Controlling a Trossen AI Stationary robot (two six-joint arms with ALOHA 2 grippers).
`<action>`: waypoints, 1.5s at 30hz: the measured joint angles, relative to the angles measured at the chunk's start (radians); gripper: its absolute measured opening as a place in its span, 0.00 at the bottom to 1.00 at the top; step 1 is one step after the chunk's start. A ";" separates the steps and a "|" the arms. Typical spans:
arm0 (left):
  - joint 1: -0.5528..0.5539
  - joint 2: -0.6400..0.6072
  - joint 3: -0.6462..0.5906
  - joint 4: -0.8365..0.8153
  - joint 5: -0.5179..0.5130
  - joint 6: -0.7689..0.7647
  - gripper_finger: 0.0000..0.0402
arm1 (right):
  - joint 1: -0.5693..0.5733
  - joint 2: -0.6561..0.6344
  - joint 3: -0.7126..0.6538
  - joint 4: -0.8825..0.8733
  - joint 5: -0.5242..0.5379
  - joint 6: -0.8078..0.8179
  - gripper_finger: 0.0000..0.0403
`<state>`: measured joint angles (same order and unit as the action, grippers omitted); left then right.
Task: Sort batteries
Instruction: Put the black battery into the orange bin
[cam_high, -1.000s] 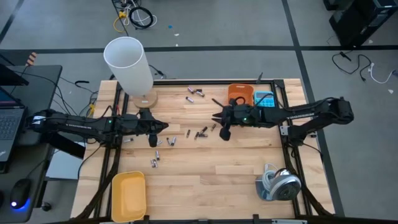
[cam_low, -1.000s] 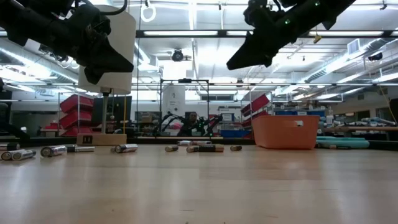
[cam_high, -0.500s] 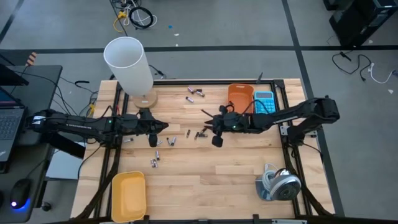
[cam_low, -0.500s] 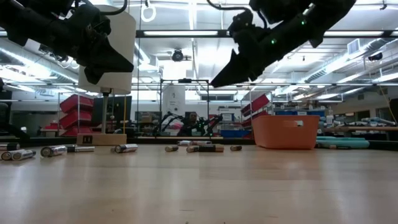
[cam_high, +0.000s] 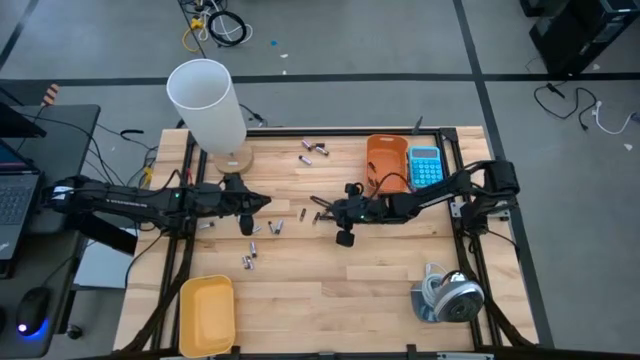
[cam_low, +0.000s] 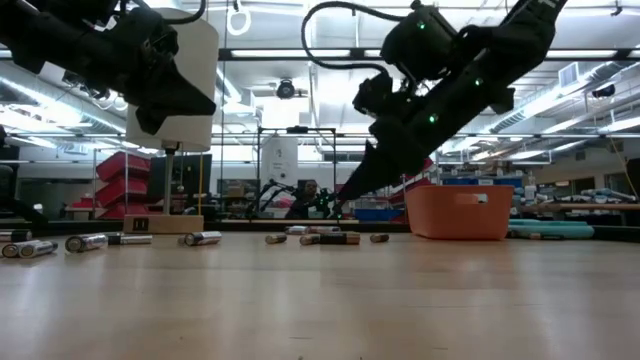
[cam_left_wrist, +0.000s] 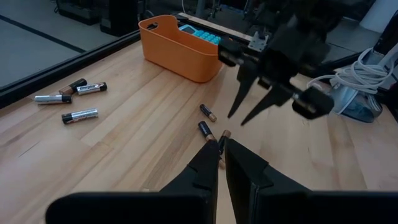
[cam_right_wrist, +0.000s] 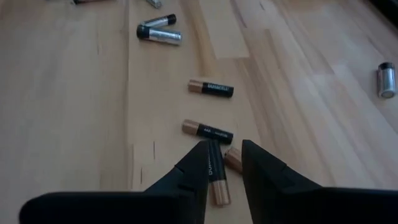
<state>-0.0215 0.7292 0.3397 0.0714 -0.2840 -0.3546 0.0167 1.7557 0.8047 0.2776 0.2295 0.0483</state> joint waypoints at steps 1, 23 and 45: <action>0.000 0.000 0.000 0.003 0.000 0.000 0.08 | 0.003 0.009 0.000 0.014 0.007 -0.001 0.22; 0.000 0.000 0.000 0.014 -0.006 0.008 0.08 | 0.024 0.093 0.016 -0.032 0.109 0.009 0.36; 0.000 0.000 0.000 0.012 -0.019 0.013 0.08 | 0.024 0.092 0.015 -0.076 0.083 0.027 0.36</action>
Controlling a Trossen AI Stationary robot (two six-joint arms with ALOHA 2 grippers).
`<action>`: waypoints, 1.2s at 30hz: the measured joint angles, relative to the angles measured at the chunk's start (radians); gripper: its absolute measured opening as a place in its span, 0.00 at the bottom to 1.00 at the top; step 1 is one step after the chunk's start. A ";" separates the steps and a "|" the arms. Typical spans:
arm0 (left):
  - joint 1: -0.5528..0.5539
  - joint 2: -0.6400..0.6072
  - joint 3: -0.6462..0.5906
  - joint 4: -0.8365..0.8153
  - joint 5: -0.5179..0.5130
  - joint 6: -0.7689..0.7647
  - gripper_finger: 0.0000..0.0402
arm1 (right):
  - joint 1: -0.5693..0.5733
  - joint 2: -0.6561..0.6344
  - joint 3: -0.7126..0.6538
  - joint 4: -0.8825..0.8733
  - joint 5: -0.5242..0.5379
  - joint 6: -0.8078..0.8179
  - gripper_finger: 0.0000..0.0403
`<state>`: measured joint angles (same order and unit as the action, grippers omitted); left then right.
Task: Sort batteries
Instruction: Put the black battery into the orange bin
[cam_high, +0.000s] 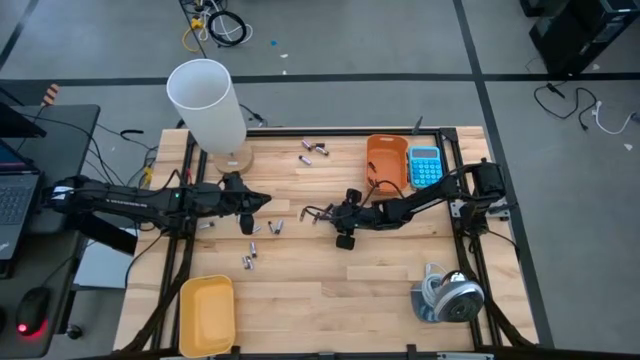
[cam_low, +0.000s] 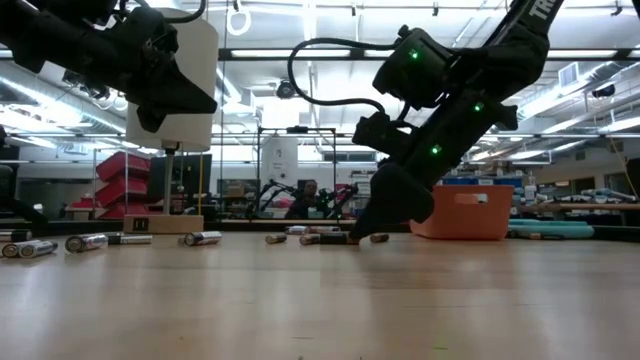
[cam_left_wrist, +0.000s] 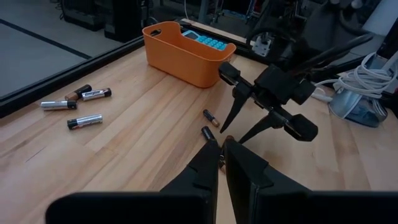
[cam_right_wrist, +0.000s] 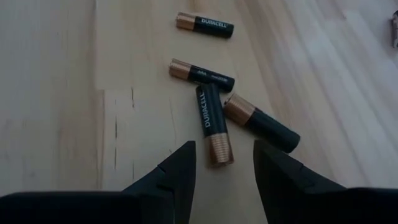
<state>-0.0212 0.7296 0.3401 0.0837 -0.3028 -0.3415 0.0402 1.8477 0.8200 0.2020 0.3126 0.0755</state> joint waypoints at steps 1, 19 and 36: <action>0.000 0.000 0.000 0.000 0.000 0.000 0.08 | 0.000 0.000 0.000 0.000 0.000 0.002 0.36; 0.000 0.000 0.000 0.000 0.000 0.000 0.08 | 0.000 0.000 -0.001 0.015 -0.020 -0.102 0.36; 0.000 0.000 0.000 -0.001 0.000 0.000 0.08 | 0.000 0.000 -0.068 0.227 -0.035 -0.231 0.36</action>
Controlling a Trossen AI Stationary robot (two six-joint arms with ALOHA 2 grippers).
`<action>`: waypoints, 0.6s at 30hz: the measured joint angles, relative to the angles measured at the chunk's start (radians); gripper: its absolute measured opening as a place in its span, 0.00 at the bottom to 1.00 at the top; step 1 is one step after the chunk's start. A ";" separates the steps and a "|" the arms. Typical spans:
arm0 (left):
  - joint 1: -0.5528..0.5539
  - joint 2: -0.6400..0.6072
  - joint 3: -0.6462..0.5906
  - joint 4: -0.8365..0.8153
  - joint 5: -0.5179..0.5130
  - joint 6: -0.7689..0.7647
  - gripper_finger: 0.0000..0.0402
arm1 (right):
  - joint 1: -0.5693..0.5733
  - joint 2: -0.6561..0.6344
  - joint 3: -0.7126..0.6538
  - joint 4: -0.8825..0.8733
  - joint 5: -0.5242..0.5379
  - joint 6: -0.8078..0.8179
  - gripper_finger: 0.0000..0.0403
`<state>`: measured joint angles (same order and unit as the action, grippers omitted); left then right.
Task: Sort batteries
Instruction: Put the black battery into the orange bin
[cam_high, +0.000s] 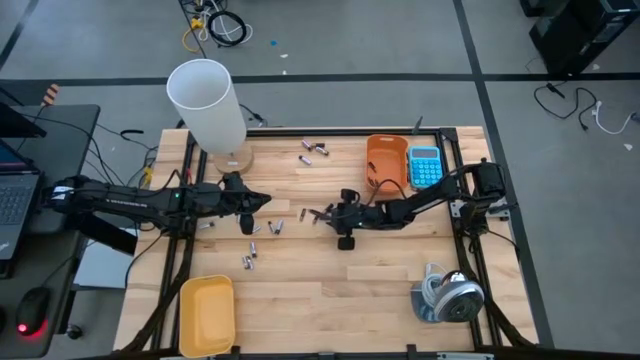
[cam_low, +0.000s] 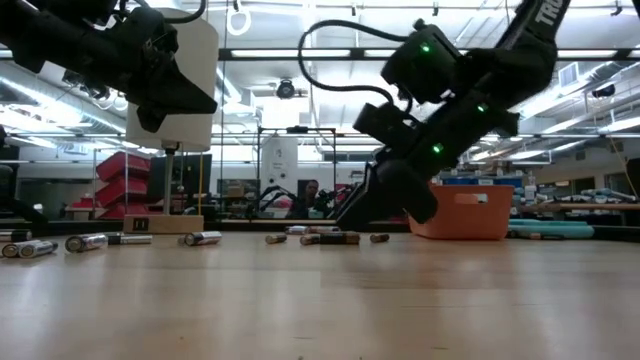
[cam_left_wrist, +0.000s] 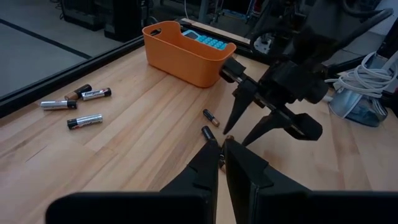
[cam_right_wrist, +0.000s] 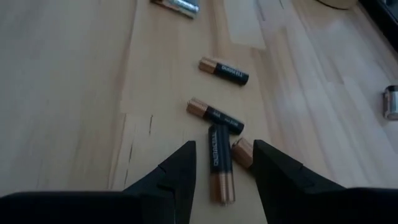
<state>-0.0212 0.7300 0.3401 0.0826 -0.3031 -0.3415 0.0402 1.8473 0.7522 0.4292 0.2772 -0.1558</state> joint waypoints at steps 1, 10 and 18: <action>0.000 0.000 0.000 0.000 0.000 0.000 0.08 | 0.000 0.000 -0.019 0.029 0.001 -0.005 0.36; 0.000 0.000 0.000 0.000 0.000 0.000 0.08 | 0.000 0.000 -0.090 0.147 0.012 0.014 0.36; 0.000 0.000 0.000 0.001 0.000 -0.001 0.08 | 0.000 0.000 -0.090 0.138 0.007 0.083 0.36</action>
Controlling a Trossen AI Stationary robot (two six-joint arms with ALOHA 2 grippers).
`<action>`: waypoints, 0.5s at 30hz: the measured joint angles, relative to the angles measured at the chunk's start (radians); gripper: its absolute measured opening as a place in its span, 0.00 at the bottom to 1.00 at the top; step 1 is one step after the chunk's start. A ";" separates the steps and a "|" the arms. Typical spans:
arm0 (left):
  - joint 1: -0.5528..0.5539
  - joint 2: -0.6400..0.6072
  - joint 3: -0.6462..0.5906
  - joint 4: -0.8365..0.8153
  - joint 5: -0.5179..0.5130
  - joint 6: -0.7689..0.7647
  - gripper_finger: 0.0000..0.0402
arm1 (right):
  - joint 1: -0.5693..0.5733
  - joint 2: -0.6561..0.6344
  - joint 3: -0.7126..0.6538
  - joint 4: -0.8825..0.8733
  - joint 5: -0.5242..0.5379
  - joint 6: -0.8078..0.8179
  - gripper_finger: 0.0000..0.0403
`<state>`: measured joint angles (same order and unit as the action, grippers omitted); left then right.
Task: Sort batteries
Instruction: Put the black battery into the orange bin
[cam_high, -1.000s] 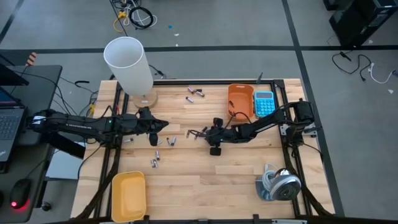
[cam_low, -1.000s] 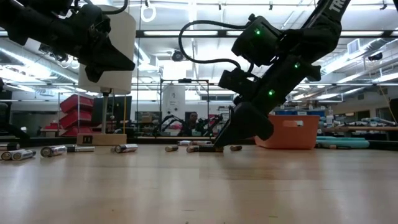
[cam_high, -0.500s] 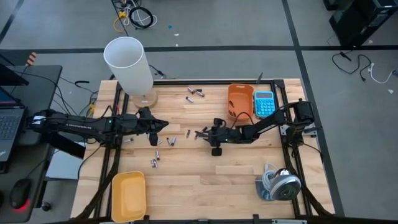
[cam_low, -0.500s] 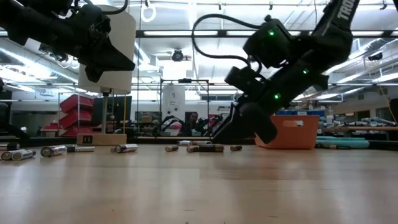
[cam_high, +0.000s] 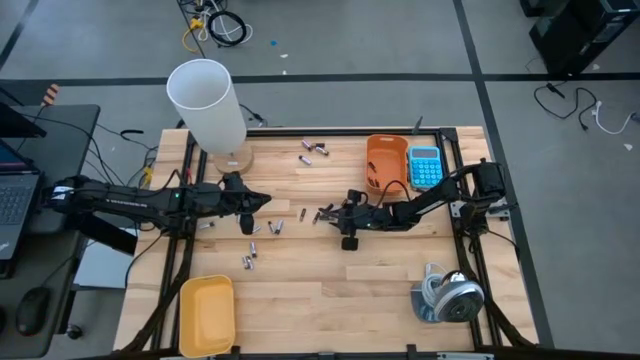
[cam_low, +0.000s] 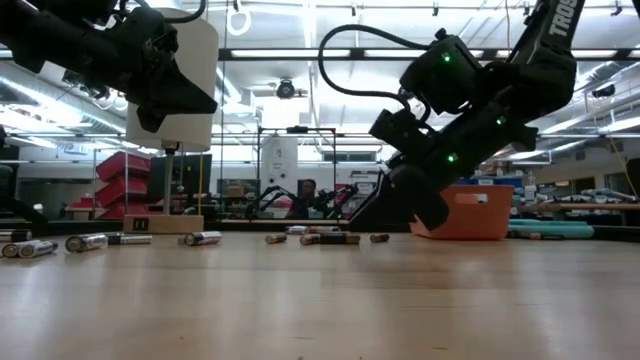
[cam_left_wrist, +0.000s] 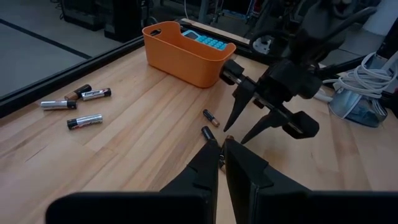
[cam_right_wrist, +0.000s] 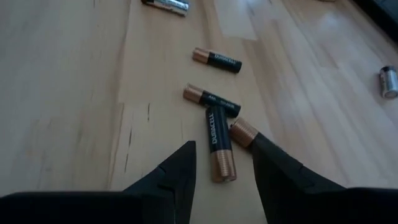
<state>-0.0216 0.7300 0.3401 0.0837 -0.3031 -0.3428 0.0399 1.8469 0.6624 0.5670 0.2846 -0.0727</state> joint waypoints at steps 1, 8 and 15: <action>0.000 0.000 0.000 0.000 0.000 0.000 0.08 | 0.000 0.000 0.000 0.000 0.000 0.015 0.36; 0.000 0.000 0.000 0.000 0.000 -0.001 0.08 | 0.000 0.000 0.000 -0.026 -0.003 0.099 0.36; 0.000 0.000 0.000 0.000 0.000 -0.001 0.08 | -0.001 0.038 0.009 -0.024 -0.007 0.115 0.36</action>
<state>-0.0214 0.7300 0.3401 0.0841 -0.3031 -0.3441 0.0387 1.8849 0.6712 0.5427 0.2771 0.0425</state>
